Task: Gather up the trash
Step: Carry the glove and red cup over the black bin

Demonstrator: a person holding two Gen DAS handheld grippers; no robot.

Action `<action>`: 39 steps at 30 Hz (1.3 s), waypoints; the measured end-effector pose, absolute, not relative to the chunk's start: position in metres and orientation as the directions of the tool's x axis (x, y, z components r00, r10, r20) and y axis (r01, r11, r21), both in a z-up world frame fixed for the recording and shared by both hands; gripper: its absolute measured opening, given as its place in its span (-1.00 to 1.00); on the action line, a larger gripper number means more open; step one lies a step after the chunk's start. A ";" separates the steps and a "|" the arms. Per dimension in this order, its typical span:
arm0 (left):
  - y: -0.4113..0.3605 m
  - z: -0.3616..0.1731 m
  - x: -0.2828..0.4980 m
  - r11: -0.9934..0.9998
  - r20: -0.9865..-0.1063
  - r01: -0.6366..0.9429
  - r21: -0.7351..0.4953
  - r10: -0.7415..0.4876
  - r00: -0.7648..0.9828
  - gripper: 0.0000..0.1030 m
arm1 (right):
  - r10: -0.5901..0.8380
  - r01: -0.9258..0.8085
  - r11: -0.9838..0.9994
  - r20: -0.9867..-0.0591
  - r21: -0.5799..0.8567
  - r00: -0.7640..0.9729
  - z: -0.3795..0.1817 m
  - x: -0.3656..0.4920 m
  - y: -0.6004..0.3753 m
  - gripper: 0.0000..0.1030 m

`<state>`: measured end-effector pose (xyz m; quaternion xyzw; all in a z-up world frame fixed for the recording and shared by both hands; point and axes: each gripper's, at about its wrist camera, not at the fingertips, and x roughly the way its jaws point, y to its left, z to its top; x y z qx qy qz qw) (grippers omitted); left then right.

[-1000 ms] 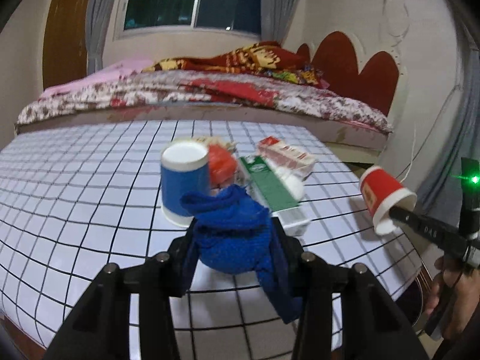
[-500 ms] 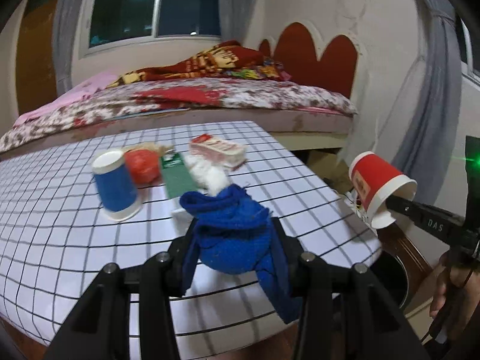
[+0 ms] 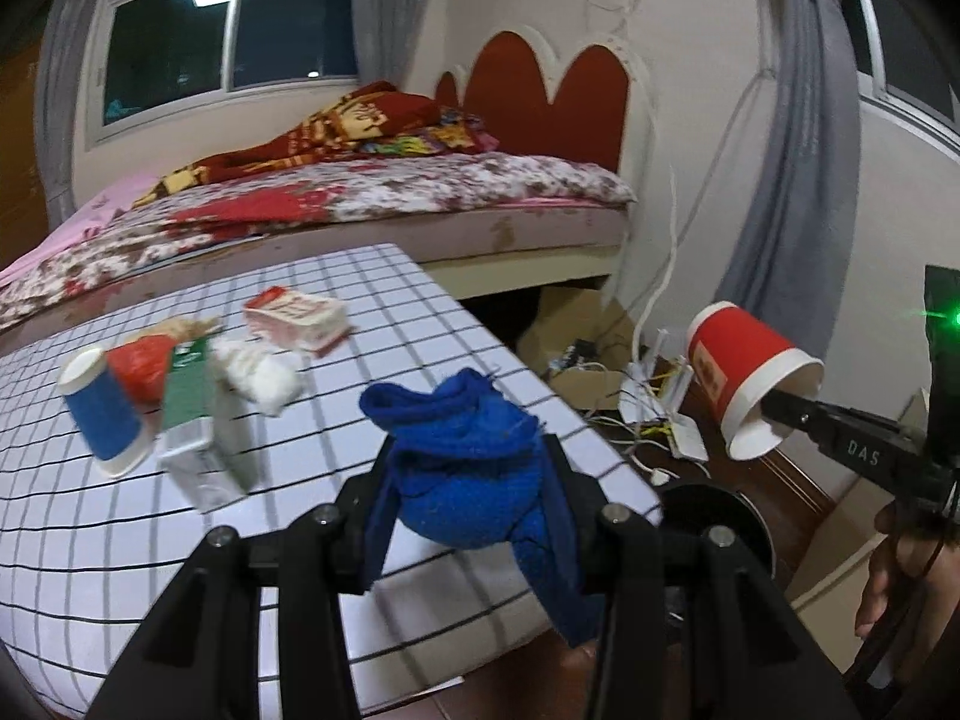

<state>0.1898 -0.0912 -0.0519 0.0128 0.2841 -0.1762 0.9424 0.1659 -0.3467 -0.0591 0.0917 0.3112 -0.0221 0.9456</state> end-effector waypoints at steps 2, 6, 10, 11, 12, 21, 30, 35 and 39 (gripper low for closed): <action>-0.105 -0.053 0.188 0.929 -0.543 0.362 -0.073 -0.342 0.767 -0.12 | 0.001 0.121 0.979 -0.591 0.166 0.806 -0.061 0.159 -0.359 -0.92; -0.130 -0.054 0.182 0.909 -0.543 0.411 -0.073 -0.382 0.747 -0.12 | -0.033 0.163 0.973 -0.600 0.164 0.799 -0.066 0.145 -0.380 -0.92; -0.156 -0.054 0.172 0.883 -0.542 0.462 -0.081 -0.428 0.723 -0.12 | -0.063 0.205 0.965 -0.616 0.162 0.785 -0.072 0.134 -0.400 -0.92; -0.163 -0.054 0.171 0.876 -0.541 0.476 -0.083 -0.440 0.716 -0.12 | -0.074 0.218 0.963 -0.621 0.160 0.780 -0.073 0.130 -0.406 -0.92; -0.171 -0.054 0.169 0.867 -0.542 0.491 -0.085 -0.454 0.707 -0.12 | -0.080 0.228 0.960 -0.625 0.160 0.777 -0.075 0.126 -0.411 -0.92; -0.235 -0.075 0.157 0.789 -0.575 0.606 -0.099 -0.543 0.613 -0.12 | -0.128 0.306 0.940 -0.676 0.150 0.726 -0.096 0.099 -0.458 -0.92; -0.273 -0.109 0.169 0.749 -0.642 0.650 -0.132 -0.564 0.519 -0.12 | -0.118 0.329 0.935 -0.760 0.131 0.638 -0.140 0.108 -0.481 -0.92; -0.296 -0.136 0.179 0.729 -0.697 0.670 -0.140 -0.553 0.456 -0.12 | -0.102 0.338 0.932 -0.805 0.128 0.585 -0.170 0.117 -0.496 -0.92; -0.307 -0.157 0.189 0.714 -0.726 0.674 -0.189 -0.563 0.394 0.00 | -0.053 0.337 0.928 -0.840 0.158 0.540 -0.198 0.129 -0.509 -0.92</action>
